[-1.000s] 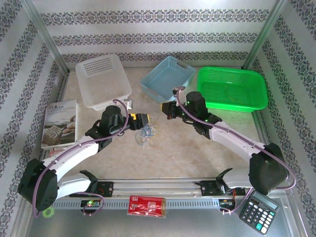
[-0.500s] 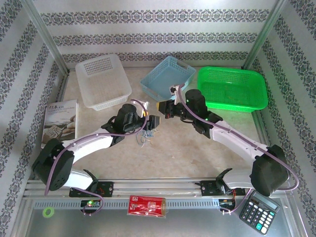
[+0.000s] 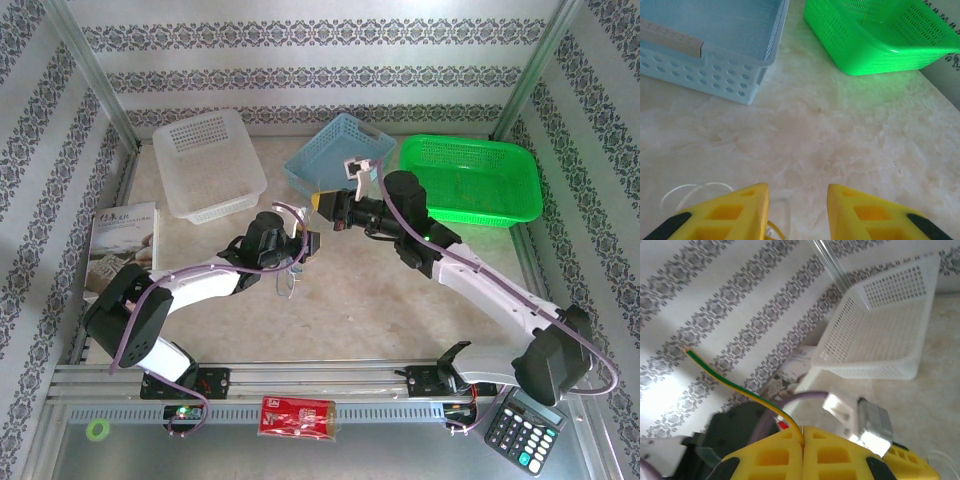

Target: Untangle the cables

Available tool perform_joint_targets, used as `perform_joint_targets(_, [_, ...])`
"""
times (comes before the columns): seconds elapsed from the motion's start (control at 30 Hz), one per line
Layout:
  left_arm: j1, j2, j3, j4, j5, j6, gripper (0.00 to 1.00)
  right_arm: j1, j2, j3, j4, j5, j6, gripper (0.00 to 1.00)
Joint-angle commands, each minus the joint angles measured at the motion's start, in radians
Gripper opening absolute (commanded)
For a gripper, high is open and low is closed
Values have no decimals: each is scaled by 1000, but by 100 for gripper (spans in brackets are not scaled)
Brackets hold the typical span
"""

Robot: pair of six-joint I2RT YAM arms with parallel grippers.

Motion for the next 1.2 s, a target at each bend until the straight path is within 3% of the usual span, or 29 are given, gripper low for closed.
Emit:
perform_joint_targets(0.0, [-12, 11, -27, 67, -8, -29, 32, 11, -39, 52, 24, -15, 26, 0])
perform_joint_targets(0.33, [-12, 24, -91, 121, 1, -65, 26, -9, -87, 116, 29, 46, 33, 0])
perform_joint_targets(0.57, [-12, -30, -131, 131, 4, -98, 33, -58, -155, 79, 14, 114, 8, 0])
perform_joint_targets(0.87, [-12, -188, -177, 64, -17, -168, 59, -152, -234, -32, -5, 276, -31, 0])
perform_joint_targets(1.1, [-12, -273, -147, -60, -42, -221, 99, -184, -245, -121, 8, 448, -86, 0])
perform_joint_targets(1.17, [-12, -282, -132, -92, -38, -234, 100, -196, -241, -136, 9, 484, -104, 0])
